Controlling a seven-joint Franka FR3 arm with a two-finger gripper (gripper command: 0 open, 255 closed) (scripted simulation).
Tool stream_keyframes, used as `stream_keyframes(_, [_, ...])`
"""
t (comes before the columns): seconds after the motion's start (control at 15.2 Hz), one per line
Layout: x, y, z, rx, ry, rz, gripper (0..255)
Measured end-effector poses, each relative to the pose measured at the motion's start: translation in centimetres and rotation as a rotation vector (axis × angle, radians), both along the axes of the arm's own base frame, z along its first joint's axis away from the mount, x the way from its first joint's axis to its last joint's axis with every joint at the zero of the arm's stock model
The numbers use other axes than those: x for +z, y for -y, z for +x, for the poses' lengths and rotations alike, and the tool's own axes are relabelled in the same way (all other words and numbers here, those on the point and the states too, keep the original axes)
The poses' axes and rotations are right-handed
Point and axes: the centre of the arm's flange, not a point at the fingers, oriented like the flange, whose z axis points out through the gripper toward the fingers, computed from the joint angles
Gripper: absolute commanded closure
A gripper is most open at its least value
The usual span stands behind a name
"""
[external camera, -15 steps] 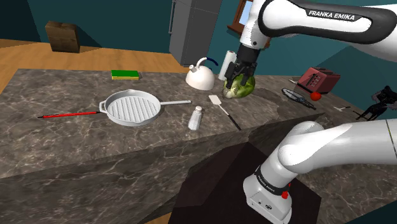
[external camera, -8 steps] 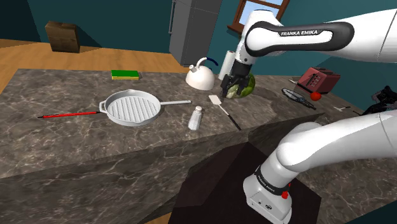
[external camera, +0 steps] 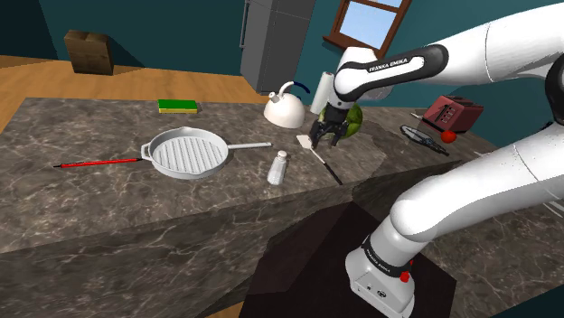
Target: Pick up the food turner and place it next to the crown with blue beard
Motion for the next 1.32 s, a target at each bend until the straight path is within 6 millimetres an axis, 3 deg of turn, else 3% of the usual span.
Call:
stream_keyframes(0.46, [-4.1, 0.4, -0.4, -0.008, 0.000, 0.001, 0])
stream_keyframes(0.92, [-4.7, 0.4, -0.4, -0.008, 0.001, 0.000, 0])
stream_keyframes(0.99, [-4.7, 0.4, -0.4, -0.008, 0.001, 0.000, 255])
stream_keyframes(1.32, [-4.7, 0.4, -0.4, -0.008, 0.001, 0.000, 255])
